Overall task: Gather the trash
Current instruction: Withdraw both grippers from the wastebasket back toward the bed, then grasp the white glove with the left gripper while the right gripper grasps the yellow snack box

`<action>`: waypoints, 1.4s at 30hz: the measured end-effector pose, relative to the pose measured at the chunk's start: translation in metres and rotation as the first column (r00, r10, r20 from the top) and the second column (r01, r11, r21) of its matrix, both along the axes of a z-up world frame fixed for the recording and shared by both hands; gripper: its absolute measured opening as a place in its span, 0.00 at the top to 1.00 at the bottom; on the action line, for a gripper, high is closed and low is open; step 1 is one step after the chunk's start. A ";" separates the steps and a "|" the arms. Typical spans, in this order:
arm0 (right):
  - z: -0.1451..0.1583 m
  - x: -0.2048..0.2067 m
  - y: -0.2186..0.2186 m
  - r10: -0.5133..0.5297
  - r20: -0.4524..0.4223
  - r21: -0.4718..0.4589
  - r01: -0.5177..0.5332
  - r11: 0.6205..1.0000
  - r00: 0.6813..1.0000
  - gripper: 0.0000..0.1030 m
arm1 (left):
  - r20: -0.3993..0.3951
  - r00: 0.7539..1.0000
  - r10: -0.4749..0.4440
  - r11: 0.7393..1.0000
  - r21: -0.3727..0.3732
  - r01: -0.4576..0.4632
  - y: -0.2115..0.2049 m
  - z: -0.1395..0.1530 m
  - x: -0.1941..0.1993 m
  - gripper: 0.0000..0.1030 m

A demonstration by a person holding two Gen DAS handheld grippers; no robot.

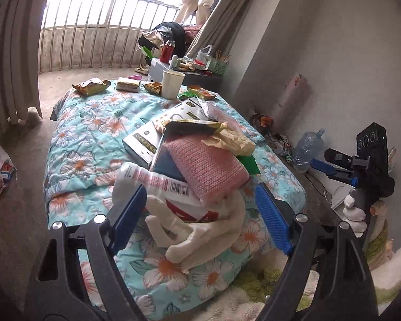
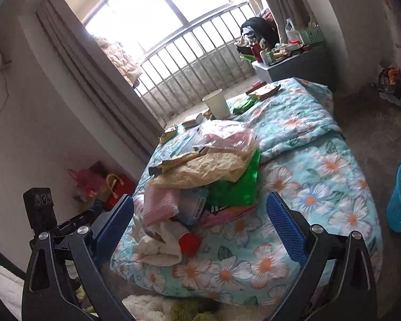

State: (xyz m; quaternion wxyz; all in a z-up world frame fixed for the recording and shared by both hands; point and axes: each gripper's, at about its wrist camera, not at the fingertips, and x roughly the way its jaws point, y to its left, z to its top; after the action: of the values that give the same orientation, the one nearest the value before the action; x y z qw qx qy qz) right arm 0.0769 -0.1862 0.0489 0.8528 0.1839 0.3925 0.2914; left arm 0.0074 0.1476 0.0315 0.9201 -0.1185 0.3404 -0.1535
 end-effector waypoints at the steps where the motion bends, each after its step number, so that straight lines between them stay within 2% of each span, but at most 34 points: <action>1: -0.013 -0.002 0.011 0.014 -0.039 -0.005 -0.014 1.000 0.999 0.07 | -0.006 1.000 -0.014 0.999 0.033 0.014 -0.009 -0.008 -0.002 0.24; 3: -0.032 -0.006 0.025 0.027 -0.101 -0.014 -0.029 0.999 0.995 0.08 | -0.007 0.998 -0.063 0.991 0.114 0.063 -0.028 -0.023 -0.002 0.24; 5: -0.040 -0.005 0.031 0.029 -0.135 -0.022 -0.032 0.999 0.990 0.08 | -0.015 0.994 -0.105 0.969 0.223 0.106 -0.050 -0.037 -0.003 0.24; 8: -0.036 -0.006 0.031 0.020 -0.140 -0.029 -0.025 0.999 0.990 0.09 | 0.006 0.986 -0.164 0.905 0.398 0.148 -0.078 -0.055 -0.008 0.24; 10: -0.028 -0.003 0.027 0.006 -0.131 -0.034 -0.010 0.999 0.991 0.09 | 0.000 0.981 -0.193 0.870 0.463 0.171 -0.088 -0.065 -0.008 0.24; 12: -0.022 0.001 0.024 -0.001 -0.126 -0.029 -0.003 1.000 0.992 0.10 | -0.018 0.982 -0.190 0.853 0.492 0.174 -0.091 -0.074 -0.005 0.26; 16: -0.017 0.009 0.025 -0.001 -0.117 -0.031 -0.003 1.000 0.993 0.10 | -0.073 0.984 -0.165 0.865 0.469 0.179 -0.086 -0.084 0.005 0.43; 20: -0.015 0.024 0.027 0.015 -0.142 0.032 -0.010 0.999 0.990 0.13 | -0.113 0.985 -0.133 0.897 0.409 0.169 -0.073 -0.088 0.010 0.58; 23: -0.015 0.037 0.027 0.012 -0.165 0.077 0.001 0.997 0.986 0.16 | -0.125 0.983 -0.135 0.917 0.361 0.172 -0.065 -0.088 0.011 0.69; 28: -0.010 0.054 0.033 0.012 -0.176 0.105 0.007 0.994 0.984 0.21 | -0.116 0.980 -0.159 0.930 0.317 0.188 -0.059 -0.083 0.008 0.85; 36: 0.017 0.075 0.078 0.147 -0.107 0.111 -0.135 0.985 0.983 0.26 | -0.141 0.974 -0.177 0.964 0.174 0.200 -0.039 -0.072 0.003 0.90; 42: 0.005 0.112 0.097 0.142 -0.171 0.135 -0.120 0.984 0.975 0.33 | -0.107 0.973 -0.203 0.979 -0.024 0.201 -0.012 -0.057 -0.006 0.91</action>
State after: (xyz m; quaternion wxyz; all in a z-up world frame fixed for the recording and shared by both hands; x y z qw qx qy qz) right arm 0.1886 -0.0892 0.0540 0.7797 0.2358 0.4603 0.3531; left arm 0.0013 0.1355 -0.0252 0.8790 -0.0975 0.3993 -0.2418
